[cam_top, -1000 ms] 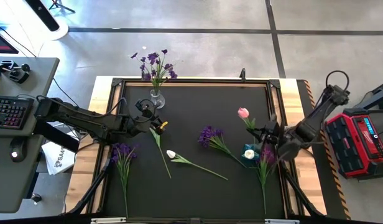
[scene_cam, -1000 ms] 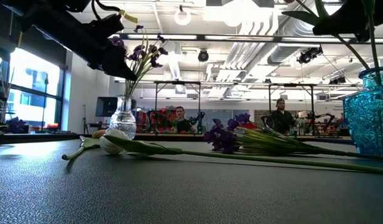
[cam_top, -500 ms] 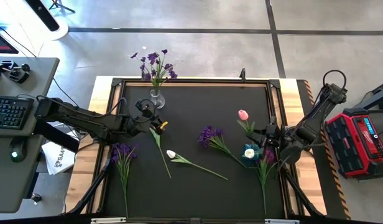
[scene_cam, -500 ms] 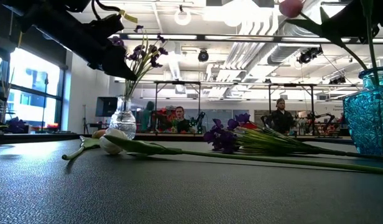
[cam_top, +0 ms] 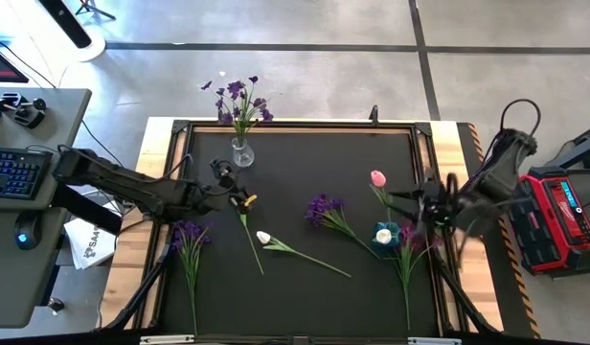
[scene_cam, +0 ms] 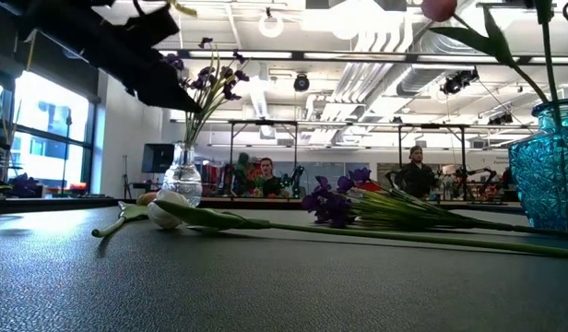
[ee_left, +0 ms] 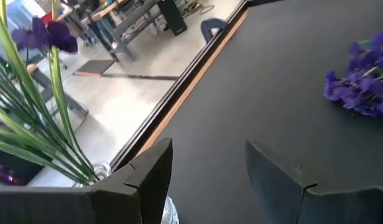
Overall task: Sort flowers into vase by color
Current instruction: Put the left violet flowers into the transparent white vase
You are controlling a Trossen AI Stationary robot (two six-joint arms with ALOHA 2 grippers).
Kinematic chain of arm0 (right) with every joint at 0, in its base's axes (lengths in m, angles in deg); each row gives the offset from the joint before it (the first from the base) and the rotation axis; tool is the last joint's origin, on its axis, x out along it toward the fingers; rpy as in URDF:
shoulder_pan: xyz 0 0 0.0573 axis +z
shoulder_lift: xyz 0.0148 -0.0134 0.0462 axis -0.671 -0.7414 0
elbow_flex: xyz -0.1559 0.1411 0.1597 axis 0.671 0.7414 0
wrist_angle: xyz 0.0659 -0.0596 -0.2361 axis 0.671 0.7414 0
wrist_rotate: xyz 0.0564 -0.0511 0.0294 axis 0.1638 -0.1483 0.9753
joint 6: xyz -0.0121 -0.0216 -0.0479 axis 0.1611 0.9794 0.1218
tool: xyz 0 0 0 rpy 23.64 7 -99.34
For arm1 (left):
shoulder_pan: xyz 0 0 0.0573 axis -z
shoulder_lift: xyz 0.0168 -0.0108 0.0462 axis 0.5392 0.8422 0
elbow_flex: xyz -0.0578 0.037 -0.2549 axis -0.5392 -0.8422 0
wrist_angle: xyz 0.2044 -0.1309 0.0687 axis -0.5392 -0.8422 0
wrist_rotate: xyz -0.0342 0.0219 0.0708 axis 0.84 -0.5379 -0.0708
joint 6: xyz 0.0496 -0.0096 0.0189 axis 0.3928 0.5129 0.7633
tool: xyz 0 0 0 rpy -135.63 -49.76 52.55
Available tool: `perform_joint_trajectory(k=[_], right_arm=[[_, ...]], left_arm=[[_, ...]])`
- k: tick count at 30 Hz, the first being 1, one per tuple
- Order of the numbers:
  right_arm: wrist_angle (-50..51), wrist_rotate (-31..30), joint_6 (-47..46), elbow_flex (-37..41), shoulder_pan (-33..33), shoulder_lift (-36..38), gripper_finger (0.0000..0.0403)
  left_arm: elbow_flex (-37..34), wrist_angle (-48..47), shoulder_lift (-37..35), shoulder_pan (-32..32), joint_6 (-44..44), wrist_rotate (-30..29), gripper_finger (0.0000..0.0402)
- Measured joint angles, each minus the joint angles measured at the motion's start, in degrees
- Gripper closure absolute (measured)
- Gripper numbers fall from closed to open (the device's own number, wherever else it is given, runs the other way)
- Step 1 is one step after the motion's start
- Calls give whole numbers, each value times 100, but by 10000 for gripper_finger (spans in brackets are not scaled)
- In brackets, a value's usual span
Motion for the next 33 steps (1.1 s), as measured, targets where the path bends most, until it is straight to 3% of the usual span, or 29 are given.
perform_joint_trajectory(k=[4,7,14,19,27,30,33], right_arm=[[-366,-303,1035,-387,-16,-39,269],[-1250,-299,2003,-431,-105,-177,270],[-3161,1096,3871,-342,-494,-1006,269],[-4204,1047,4909,-394,-1274,-1864,269],[-3271,2353,4711,-1528,-2611,-3015,269],[-2720,2714,4673,-2245,-2788,-3577,269],[-2206,2971,4632,-2951,-2844,-4250,269]], left_arm=[[68,-20,-232,87,18,1,213],[131,-45,-422,189,37,-3,213],[665,-831,-687,771,-25,-1,213],[1601,-2111,-506,1116,-695,42,213],[2912,-3830,578,1580,-1388,74,216],[3359,-4904,1049,1860,-2272,237,223],[3750,-6066,1477,2157,-3621,763,233]])
